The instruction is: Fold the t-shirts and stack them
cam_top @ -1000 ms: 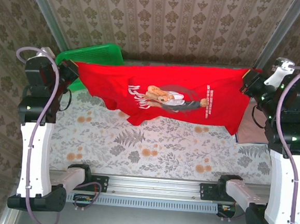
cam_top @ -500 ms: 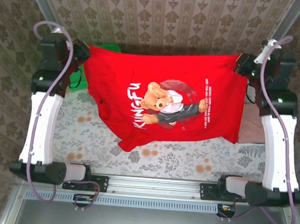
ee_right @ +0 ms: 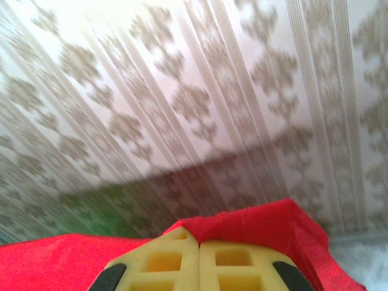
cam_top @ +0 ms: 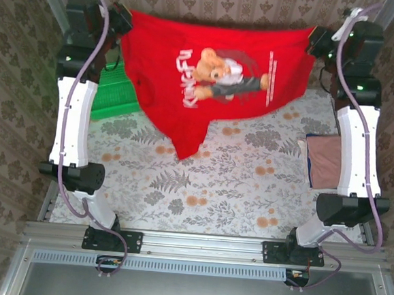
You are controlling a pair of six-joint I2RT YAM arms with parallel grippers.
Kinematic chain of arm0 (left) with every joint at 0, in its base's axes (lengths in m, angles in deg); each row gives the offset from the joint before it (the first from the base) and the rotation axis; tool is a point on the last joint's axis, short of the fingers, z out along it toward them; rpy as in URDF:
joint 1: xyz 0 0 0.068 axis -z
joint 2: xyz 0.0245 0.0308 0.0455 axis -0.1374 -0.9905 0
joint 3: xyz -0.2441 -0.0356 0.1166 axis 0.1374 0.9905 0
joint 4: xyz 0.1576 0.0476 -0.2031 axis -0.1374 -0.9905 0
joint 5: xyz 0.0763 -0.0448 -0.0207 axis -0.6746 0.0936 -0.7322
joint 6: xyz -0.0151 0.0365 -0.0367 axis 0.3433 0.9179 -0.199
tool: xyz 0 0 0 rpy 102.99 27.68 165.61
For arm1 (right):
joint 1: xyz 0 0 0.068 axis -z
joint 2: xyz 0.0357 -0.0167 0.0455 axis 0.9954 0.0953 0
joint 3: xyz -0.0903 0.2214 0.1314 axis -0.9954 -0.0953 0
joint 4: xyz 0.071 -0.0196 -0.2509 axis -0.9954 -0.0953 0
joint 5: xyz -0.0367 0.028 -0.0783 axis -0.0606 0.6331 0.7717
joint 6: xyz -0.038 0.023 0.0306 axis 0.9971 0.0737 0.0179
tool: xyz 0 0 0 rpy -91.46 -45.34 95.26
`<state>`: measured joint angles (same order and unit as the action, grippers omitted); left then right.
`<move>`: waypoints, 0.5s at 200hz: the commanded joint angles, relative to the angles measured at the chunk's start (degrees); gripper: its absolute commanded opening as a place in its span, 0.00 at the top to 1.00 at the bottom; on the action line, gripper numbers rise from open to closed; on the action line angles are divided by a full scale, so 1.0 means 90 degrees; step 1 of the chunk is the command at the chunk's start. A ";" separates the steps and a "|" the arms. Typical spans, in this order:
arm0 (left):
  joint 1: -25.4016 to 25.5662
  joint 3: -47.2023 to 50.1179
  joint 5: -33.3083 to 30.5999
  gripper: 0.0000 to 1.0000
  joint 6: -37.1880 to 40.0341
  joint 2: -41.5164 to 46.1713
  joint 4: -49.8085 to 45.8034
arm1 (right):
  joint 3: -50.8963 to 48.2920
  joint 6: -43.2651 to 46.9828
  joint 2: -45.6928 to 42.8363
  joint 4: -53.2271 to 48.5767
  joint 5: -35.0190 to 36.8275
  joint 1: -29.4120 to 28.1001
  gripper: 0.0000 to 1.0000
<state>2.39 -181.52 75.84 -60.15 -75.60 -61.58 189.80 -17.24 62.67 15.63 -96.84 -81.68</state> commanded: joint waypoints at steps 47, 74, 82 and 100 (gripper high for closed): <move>0.0185 0.2830 0.0213 1.00 -0.0126 0.1727 0.0416 | -0.2460 0.0076 -0.1739 0.0136 0.0128 0.0264 1.00; 0.0217 0.5624 0.0302 1.00 -0.0828 0.2535 0.0791 | -0.4756 -0.0087 -0.2533 0.0102 0.0378 0.0327 1.00; 0.0227 0.6391 0.0326 1.00 -0.1028 0.2720 0.0972 | -0.5400 -0.0200 -0.2701 0.0183 0.0402 0.0335 1.00; 0.0254 0.7794 0.0339 1.00 -0.1353 0.2970 0.1362 | -0.6644 -0.0448 -0.2809 0.0401 0.0430 0.0342 1.00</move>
<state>4.14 -123.75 77.76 -66.29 -51.51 -53.12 141.63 -18.18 38.95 18.32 -95.04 -78.99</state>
